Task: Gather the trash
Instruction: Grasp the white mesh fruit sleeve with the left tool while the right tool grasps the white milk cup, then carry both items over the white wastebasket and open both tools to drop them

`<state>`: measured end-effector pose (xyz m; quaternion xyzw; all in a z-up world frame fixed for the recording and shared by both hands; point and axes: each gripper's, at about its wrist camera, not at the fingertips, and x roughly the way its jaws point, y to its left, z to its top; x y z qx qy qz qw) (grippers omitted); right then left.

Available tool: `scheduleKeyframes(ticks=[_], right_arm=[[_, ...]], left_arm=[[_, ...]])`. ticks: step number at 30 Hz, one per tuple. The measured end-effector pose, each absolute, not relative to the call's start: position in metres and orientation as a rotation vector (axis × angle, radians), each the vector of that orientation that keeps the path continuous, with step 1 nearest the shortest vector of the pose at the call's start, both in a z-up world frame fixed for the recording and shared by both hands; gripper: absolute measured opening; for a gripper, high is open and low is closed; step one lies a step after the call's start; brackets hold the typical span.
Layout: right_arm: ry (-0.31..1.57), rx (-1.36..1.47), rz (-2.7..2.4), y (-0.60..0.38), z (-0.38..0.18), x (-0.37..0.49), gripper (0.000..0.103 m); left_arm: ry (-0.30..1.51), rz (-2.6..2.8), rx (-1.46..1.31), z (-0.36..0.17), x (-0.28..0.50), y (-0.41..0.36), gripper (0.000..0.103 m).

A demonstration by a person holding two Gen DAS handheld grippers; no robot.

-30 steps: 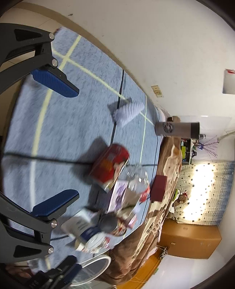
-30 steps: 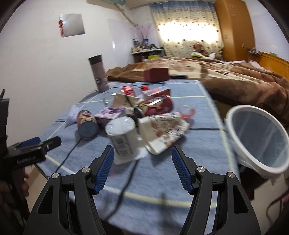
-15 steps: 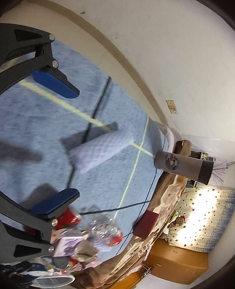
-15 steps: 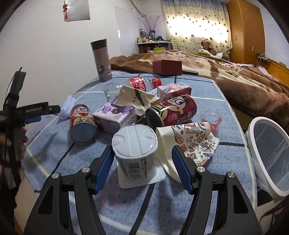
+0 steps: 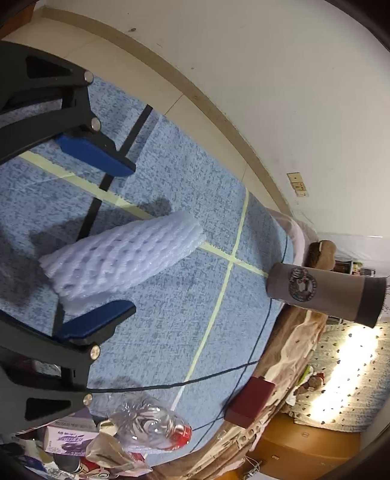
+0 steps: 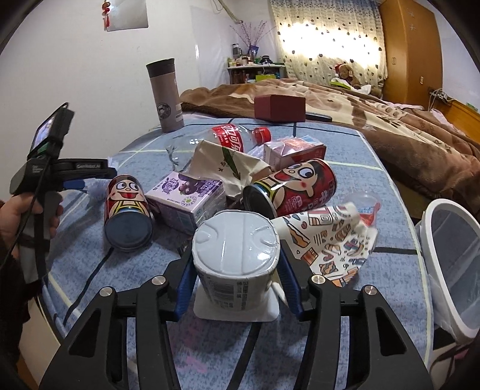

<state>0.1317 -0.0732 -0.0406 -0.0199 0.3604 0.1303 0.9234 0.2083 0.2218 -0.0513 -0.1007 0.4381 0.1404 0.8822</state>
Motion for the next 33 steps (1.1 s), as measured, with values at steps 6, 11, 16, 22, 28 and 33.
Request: scheduleKeyframes(ticks=[6,11,16,22,28,33], right_arm=[[0.743,-0.035,0.279,-0.074,-0.040,0.135,0.050],[0.742,-0.026,0.285,-0.074,-0.039,0.137,0.050],[0.746,-0.005,0.287,-0.077,-0.038,0.141,0.049],[0.730,0.005,0.296,-0.077,-0.034,0.141,0.049],[0.699,0.015,0.303,-0.081,-0.025,0.134,0.049],[0.671,0.031,0.297,-0.089,-0.016,0.127,0.049]], left_arm=[[0.939,0.278,-0.204,-0.057,0.217,0.219,0.060],[0.935,0.249,-0.209,-0.054,0.217,0.216,0.035],[0.913,0.219,-0.211,-0.051,0.209,0.209,0.034],[0.853,0.188,-0.207,-0.031,0.187,0.201,0.034],[0.802,0.120,-0.185,-0.008,0.161,0.179,0.034],[0.755,0.073,-0.160,0.008,0.141,0.155,0.034]])
